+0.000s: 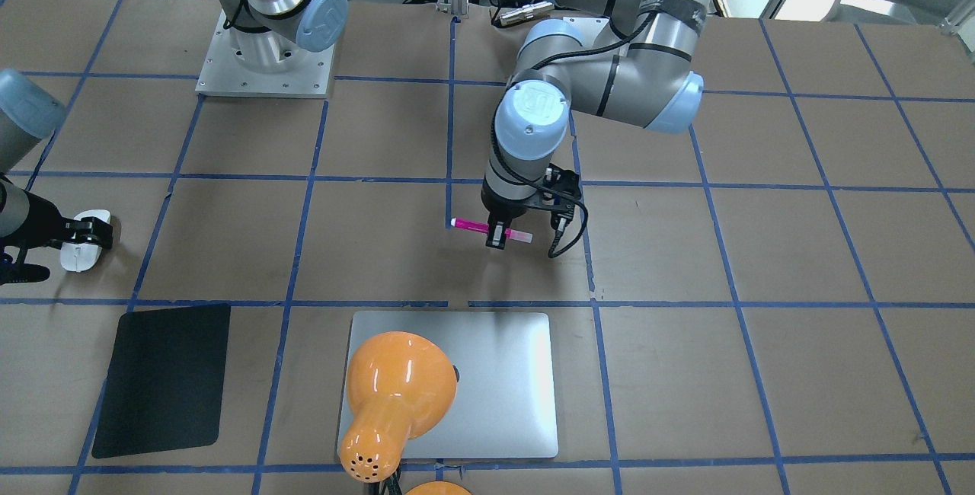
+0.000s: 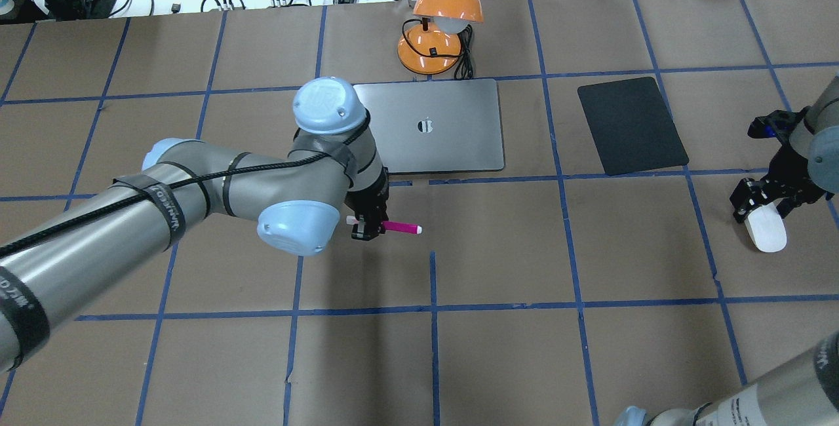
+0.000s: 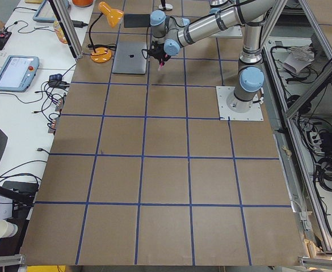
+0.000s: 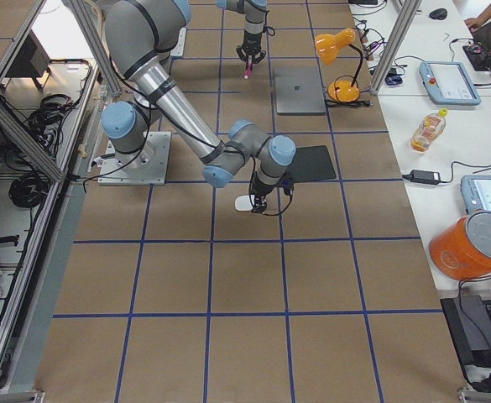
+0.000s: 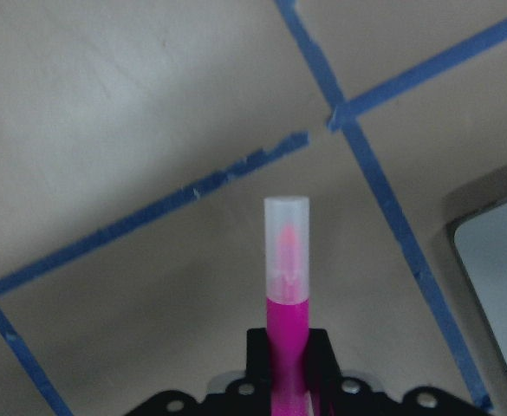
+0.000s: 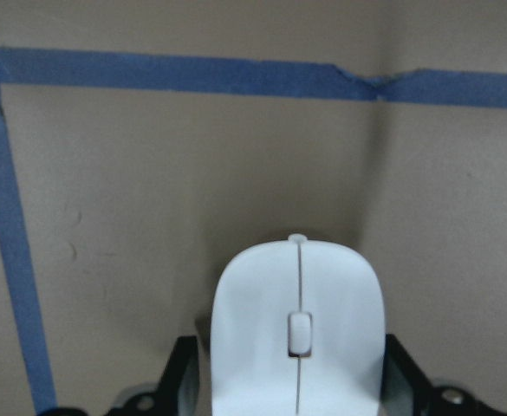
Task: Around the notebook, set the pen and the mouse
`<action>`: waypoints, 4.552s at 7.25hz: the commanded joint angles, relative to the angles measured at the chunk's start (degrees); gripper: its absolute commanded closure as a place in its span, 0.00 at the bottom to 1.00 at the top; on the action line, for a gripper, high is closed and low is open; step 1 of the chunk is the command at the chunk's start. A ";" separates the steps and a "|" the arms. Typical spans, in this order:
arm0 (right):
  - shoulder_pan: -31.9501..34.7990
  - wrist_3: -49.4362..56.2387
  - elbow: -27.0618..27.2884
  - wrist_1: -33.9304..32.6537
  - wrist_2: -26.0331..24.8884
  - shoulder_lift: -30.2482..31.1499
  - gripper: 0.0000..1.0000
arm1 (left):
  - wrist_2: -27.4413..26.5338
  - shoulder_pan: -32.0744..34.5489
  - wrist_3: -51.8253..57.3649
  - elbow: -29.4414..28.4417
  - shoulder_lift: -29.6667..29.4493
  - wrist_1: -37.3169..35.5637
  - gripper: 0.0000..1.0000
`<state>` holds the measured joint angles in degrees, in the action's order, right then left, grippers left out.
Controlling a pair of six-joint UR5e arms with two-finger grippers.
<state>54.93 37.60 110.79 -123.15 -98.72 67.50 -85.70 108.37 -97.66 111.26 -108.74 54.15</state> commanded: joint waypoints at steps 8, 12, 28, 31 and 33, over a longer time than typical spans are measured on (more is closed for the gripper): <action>11.03 -10.68 -10.40 1.33 1.16 0.80 0.40 | -0.60 6.33 9.01 -5.80 -6.68 1.03 0.00; 20.72 -15.71 -26.98 2.90 1.16 -10.43 0.39 | -0.78 -0.31 42.18 -15.60 6.84 27.19 0.03; 30.04 -39.86 -27.75 37.36 5.03 15.17 0.00 | -2.26 -15.82 96.52 -21.52 19.00 35.76 0.00; 30.32 -40.15 -18.68 37.62 5.21 25.29 0.00 | -2.27 -15.82 96.43 -21.52 19.00 35.76 0.00; 31.37 -39.63 -18.15 39.21 5.99 27.51 0.00 | -2.36 -15.82 96.35 -21.52 19.00 35.76 0.00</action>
<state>85.51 -2.37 92.26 -84.60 -93.29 93.66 -88.00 92.55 -1.29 89.74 -89.74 89.91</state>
